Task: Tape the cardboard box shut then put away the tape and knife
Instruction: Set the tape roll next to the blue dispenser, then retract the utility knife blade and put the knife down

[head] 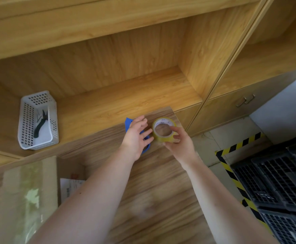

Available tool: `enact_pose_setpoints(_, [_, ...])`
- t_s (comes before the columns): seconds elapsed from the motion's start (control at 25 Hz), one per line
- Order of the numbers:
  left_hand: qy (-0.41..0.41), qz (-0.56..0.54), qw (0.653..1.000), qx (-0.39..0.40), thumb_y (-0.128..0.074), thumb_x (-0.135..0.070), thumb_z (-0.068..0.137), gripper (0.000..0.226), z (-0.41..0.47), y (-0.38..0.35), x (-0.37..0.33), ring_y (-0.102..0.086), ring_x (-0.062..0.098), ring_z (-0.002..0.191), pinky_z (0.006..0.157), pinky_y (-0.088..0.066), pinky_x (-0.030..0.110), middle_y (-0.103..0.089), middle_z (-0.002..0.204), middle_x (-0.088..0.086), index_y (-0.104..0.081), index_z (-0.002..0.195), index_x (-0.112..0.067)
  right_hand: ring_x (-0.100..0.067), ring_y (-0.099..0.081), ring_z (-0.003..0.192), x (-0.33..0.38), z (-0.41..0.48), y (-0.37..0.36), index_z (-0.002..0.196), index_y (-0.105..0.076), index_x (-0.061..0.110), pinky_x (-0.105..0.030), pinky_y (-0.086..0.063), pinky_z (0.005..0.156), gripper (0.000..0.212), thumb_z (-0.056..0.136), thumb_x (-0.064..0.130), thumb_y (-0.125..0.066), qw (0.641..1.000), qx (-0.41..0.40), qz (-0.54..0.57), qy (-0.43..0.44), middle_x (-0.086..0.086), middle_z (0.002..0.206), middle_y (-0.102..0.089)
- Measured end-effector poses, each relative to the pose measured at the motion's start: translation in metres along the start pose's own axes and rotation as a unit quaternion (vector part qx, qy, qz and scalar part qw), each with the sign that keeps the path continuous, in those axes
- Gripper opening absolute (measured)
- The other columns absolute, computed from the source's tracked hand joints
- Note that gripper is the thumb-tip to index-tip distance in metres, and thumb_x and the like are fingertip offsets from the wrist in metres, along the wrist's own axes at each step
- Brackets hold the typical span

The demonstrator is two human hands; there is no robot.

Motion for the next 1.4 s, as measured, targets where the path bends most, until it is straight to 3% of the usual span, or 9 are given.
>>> enact_pose_setpoints(0.16, [-0.024, -0.006, 0.999, -0.026, -0.054, -0.013, 0.093, 0.04, -0.043, 0.03, -0.005, -0.059, 0.031, 0.118, 0.097, -0.049, 0.048, -0.057, 0.133, 0.014, -0.052, 0.133, -0.018, -0.011, -0.061, 0.099, 0.004, -0.037, -0.018, 0.112, -0.061, 0.028, -0.025, -0.048, 0.079, 0.043, 0.078, 0.006, -0.073, 0.992, 0.06, 0.099, -0.044, 0.009, 0.111, -0.064])
enact_pose_setpoints(0.32, [-0.059, 0.011, 0.997, -0.046, -0.055, -0.004, 0.09, 0.042, -0.1, 0.063, -0.011, -0.062, 0.031, 0.111, 0.096, -0.05, 0.047, -0.065, 0.113, 0.011, -0.054, 0.13, -0.016, -0.01, -0.066, 0.094, 0.012, -0.084, -0.04, 0.11, -0.063, 0.023, -0.031, -0.049, 0.088, 0.039, 0.078, 0.002, -0.071, 0.977, 0.127, 0.159, -0.066, 0.001, 0.108, -0.07])
enact_pose_setpoints(0.4, [-0.062, 0.03, 0.997, -0.043, -0.053, -0.003, 0.091, 0.037, -0.129, 0.078, -0.011, -0.064, 0.03, 0.108, 0.097, -0.05, 0.049, -0.067, 0.113, 0.011, -0.057, 0.124, -0.017, -0.01, -0.067, 0.093, 0.012, -0.107, -0.052, 0.109, -0.065, 0.02, -0.033, -0.05, 0.09, 0.037, 0.078, 0.001, -0.071, 0.969, 0.154, 0.18, -0.074, -0.002, 0.108, -0.071])
enact_pose_setpoints(0.68, [-0.027, 0.181, 0.981, -0.058, -0.051, -0.001, 0.093, 0.029, -0.214, 0.143, 0.028, -0.065, 0.022, 0.106, 0.093, -0.055, 0.047, -0.069, 0.113, 0.01, -0.066, 0.108, -0.021, -0.01, -0.067, 0.088, -0.014, -0.193, -0.104, 0.105, -0.066, 0.022, -0.027, -0.053, 0.081, 0.032, 0.079, 0.004, -0.071, 0.968, 0.212, 0.107, -0.081, 0.002, 0.099, -0.072])
enact_pose_setpoints(0.8, [-0.034, 0.236, 0.969, -0.057, -0.05, -0.002, 0.093, 0.03, -0.236, 0.166, 0.037, -0.066, 0.023, 0.108, 0.091, -0.054, 0.042, -0.071, 0.11, 0.007, -0.066, 0.108, -0.021, -0.014, -0.067, 0.099, -0.027, -0.222, -0.118, 0.105, -0.067, 0.025, -0.029, -0.053, 0.087, 0.032, 0.078, 0.009, -0.072, 0.97, 0.218, 0.07, -0.084, 0.003, 0.106, -0.071])
enact_pose_setpoints(0.96, [-0.021, 0.255, 0.966, -0.05, -0.052, -0.001, 0.091, 0.029, -0.262, 0.193, 0.055, -0.066, 0.021, 0.105, 0.096, -0.05, 0.041, -0.072, 0.106, 0.005, -0.067, 0.104, -0.023, -0.007, -0.065, 0.097, -0.043, -0.252, -0.136, 0.105, -0.067, 0.028, -0.032, -0.052, 0.092, 0.032, 0.078, 0.012, -0.073, 0.974, 0.205, 0.036, -0.091, 0.008, 0.111, -0.068])
enact_pose_setpoints(1.12, [0.006, 0.227, 0.971, -0.076, -0.05, -0.002, 0.093, 0.026, -0.275, 0.229, 0.08, -0.066, 0.018, 0.094, 0.097, -0.049, 0.042, -0.071, 0.099, 0.003, -0.066, 0.1, -0.022, 0.008, -0.061, 0.083, -0.058, -0.277, -0.147, 0.107, -0.066, 0.024, -0.015, -0.047, 0.078, 0.031, 0.081, 0.009, -0.071, 0.976, 0.196, -0.001, -0.099, 0.009, 0.112, -0.065])
enact_pose_setpoints(1.28, [0.039, 0.2, 0.973, -0.11, -0.05, -0.002, 0.092, 0.025, -0.277, 0.265, 0.106, -0.065, 0.014, 0.084, 0.091, -0.05, 0.039, -0.071, 0.094, 0.003, -0.065, 0.098, -0.021, -0.009, -0.06, 0.104, -0.078, -0.296, -0.159, 0.105, -0.066, 0.024, -0.021, -0.043, 0.084, 0.032, 0.078, 0.007, -0.072, 0.979, 0.173, -0.032, -0.106, 0.009, 0.112, -0.065])
enact_pose_setpoints(1.4, [0.061, 0.193, 0.972, -0.12, -0.053, -0.003, 0.09, 0.025, -0.278, 0.284, 0.124, -0.064, 0.016, 0.085, 0.087, -0.05, 0.038, -0.072, 0.094, 0.003, -0.065, 0.102, -0.021, -0.007, -0.052, 0.115, -0.09, -0.307, -0.168, 0.108, -0.065, 0.023, -0.02, -0.037, 0.089, 0.035, 0.079, 0.006, -0.07, 0.979, 0.166, -0.037, -0.113, 0.012, 0.112, -0.064])
Point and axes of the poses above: each hand's wrist, its own z-axis towards the middle knuckle, its own y-axis out of the back of the hand, x = y × z, the point moved 6 cm from there along z, towards the middle knuckle
